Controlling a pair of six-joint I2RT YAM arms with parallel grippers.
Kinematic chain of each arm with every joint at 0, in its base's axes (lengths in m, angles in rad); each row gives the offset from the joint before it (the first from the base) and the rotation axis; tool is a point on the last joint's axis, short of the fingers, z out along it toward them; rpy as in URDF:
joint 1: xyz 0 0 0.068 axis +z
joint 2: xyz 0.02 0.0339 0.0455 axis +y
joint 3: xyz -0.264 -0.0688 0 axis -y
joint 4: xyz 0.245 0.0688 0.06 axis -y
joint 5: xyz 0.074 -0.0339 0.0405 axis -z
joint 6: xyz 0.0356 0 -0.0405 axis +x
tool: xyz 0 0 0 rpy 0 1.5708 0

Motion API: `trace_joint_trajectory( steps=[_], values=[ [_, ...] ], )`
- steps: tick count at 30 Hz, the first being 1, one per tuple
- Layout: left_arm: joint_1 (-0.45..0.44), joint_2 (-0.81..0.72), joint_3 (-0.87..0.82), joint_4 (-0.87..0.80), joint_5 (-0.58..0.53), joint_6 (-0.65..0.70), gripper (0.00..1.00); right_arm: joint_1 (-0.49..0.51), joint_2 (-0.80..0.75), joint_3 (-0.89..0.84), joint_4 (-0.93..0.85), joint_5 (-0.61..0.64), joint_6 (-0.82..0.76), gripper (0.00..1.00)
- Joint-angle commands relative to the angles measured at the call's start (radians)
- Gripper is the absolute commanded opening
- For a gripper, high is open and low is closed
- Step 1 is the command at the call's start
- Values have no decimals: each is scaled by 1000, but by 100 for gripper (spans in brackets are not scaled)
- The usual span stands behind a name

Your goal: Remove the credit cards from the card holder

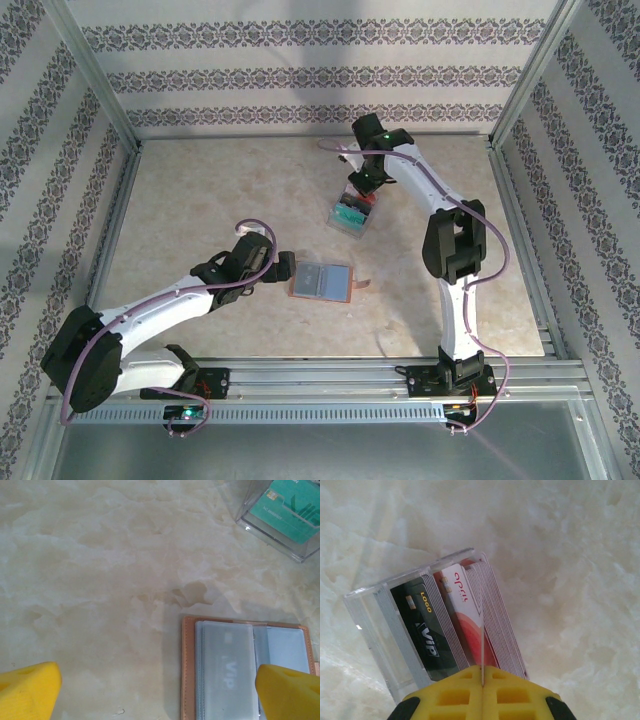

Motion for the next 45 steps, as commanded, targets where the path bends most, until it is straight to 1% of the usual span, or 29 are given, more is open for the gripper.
trace_joint_trajectory(
  steps=[1, 20, 27, 33, 45],
  values=[
    [13, -3, 26, -35, 4, -12, 99, 14, 18, 33, -35, 40, -27, 3],
    [30, -26, 12, -35, 11, -19, 99, 50, 34, 62, -36, 12, -109, 3],
    [35, -40, 3, -29, 9, -21, 99, 50, 46, 74, -43, 53, -136, 3],
    [41, -56, -1, -36, 4, -19, 99, 50, 55, 84, -46, 48, -140, 3],
    [48, -107, -22, -35, -5, -24, 99, 47, 82, 94, -46, 86, -163, 3]
  ],
)
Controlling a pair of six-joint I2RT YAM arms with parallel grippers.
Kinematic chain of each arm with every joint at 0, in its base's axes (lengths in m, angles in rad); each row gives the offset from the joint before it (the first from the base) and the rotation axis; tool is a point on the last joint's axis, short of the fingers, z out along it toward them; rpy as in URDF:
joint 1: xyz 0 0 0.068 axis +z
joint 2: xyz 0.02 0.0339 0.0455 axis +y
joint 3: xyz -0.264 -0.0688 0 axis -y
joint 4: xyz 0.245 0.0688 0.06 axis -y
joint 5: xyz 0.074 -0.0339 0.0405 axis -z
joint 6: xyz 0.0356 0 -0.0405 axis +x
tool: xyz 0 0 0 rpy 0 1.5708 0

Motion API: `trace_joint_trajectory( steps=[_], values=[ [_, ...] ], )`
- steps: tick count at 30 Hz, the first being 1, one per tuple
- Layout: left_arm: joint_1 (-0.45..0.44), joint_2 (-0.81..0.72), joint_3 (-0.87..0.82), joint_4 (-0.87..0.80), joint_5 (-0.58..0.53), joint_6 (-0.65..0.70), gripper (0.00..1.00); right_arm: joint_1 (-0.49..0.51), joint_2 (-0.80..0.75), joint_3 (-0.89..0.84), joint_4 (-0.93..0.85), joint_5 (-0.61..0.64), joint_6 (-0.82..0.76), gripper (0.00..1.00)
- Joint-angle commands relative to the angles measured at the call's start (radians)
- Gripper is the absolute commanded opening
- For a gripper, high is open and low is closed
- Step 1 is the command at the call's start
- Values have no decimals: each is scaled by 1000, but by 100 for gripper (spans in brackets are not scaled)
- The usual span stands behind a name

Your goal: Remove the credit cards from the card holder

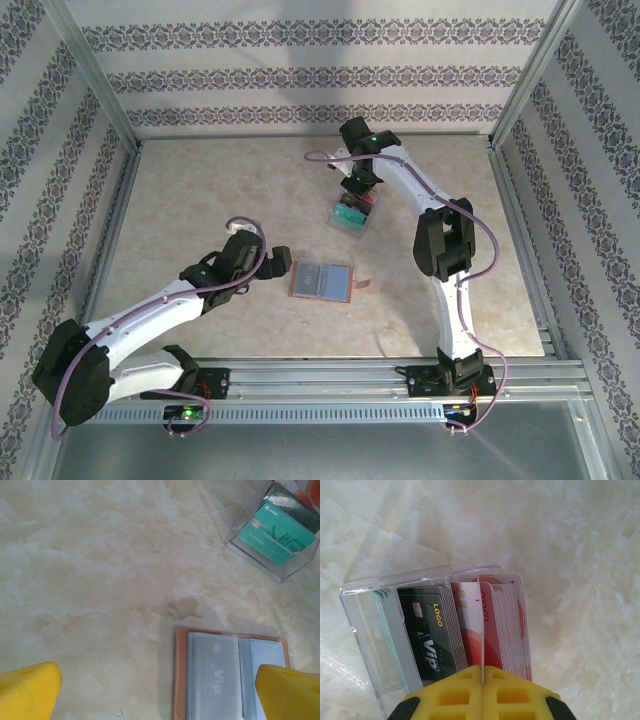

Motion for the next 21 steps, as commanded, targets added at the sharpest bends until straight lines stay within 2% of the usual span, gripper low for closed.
trace_joint_trajectory(
  steps=[1, 17, 21],
  values=[
    [19, -23, -12, -30, -16, -4, 99, 2, 22, 31, -24, 35, -26, 3],
    [30, -35, -10, -18, -7, -1, 99, 1, 45, 40, -36, 55, -59, 4],
    [33, -37, -10, -15, -3, -1, 99, -1, 50, 40, -35, 51, -58, 9]
  ],
)
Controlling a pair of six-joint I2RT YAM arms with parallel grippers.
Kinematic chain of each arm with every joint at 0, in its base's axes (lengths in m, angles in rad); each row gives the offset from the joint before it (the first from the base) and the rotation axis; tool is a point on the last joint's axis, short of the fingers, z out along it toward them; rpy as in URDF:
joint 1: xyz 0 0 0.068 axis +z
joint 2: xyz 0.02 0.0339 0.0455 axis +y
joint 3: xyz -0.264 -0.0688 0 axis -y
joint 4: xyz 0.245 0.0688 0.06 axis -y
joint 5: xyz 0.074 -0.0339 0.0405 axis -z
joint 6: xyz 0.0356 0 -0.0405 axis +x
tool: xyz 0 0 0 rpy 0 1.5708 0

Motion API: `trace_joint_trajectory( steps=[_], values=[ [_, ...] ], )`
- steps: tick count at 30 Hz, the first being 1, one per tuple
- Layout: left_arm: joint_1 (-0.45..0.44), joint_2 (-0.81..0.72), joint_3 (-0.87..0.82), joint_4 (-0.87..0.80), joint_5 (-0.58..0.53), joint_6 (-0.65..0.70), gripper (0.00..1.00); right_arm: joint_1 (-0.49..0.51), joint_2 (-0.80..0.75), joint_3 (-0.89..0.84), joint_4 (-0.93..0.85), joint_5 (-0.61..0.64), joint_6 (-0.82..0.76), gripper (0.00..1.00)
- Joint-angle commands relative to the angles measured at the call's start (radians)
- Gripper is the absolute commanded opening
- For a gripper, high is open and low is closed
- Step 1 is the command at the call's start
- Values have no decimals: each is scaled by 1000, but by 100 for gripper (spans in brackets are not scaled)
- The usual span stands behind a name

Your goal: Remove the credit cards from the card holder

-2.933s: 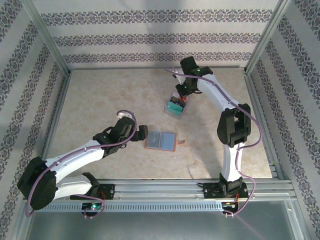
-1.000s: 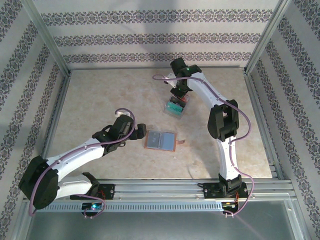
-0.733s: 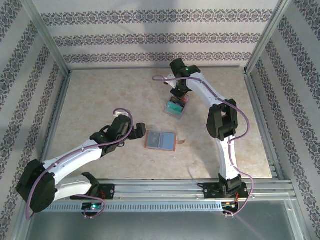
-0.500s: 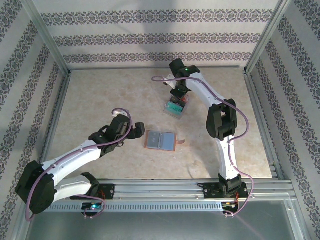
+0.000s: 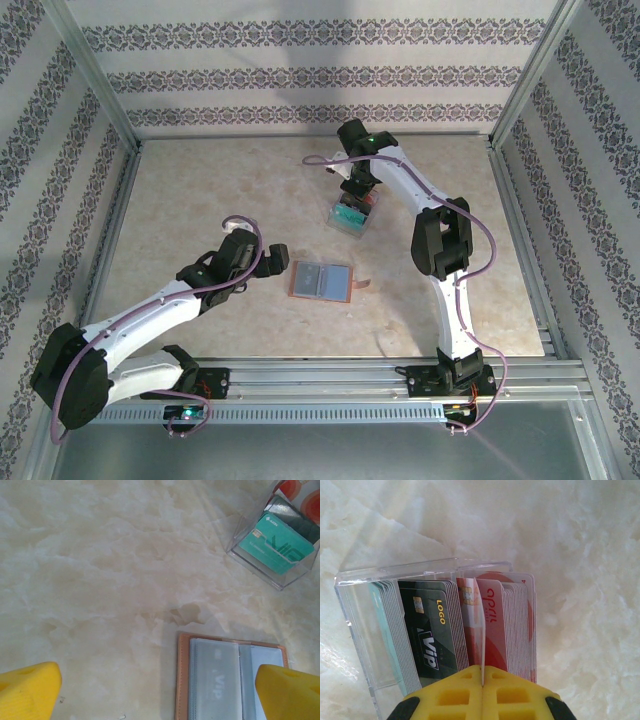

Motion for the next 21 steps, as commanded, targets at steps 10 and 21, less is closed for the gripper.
trace_joint_trajectory(
  steps=[10, 21],
  values=[
    [23, -23, -13, -11, 5, -8, 99, -1, 32, 29, -13, 45, -5, 20],
    [27, -33, -21, -13, 9, -11, 99, -3, 26, 32, -10, 63, -4, 8]
  ],
)
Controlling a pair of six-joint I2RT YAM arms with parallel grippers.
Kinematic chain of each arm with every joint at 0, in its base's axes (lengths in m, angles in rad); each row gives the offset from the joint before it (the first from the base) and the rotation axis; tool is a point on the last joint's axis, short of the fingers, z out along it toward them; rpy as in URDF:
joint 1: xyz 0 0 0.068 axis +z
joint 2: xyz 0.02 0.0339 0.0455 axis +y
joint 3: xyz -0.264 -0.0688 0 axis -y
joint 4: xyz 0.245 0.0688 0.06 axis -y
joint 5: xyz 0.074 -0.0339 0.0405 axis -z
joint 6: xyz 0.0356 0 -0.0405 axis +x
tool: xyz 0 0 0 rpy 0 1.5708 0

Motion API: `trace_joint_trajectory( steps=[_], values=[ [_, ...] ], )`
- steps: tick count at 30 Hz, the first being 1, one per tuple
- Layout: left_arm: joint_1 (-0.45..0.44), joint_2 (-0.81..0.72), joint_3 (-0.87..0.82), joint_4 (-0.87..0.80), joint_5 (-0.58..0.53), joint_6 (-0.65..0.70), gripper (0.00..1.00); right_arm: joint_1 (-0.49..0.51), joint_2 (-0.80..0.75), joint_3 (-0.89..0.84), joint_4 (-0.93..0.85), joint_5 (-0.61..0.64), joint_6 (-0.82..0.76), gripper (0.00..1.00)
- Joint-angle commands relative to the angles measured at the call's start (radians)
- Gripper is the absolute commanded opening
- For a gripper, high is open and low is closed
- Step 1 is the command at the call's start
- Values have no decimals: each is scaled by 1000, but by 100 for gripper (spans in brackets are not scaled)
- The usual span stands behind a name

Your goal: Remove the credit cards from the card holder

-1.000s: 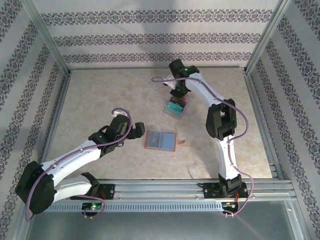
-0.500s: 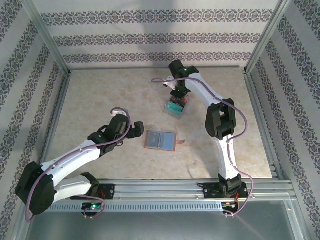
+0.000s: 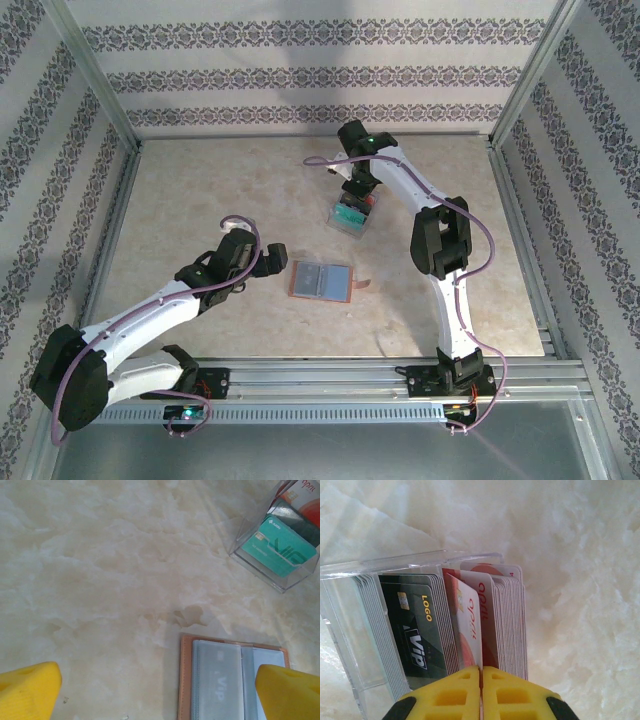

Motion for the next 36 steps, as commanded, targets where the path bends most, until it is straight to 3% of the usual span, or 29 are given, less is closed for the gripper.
trace_joint_trajectory(
  steps=[1, 13, 22, 36],
  values=[
    [17, -26, -17, -13, 5, -11, 99, -4, 15, 30, -8, 36, -3, 8],
    [24, -24, -18, -8, 13, -12, 99, -1, 9, 26, -4, 49, 4, 20],
    [27, -28, -19, -7, 15, -11, 99, 5, -40, 6, 7, 8, 65, 21],
    [53, -28, -19, 3, 8, 0, 99, 67, -254, -202, 82, 22, 316, 49]
  ],
)
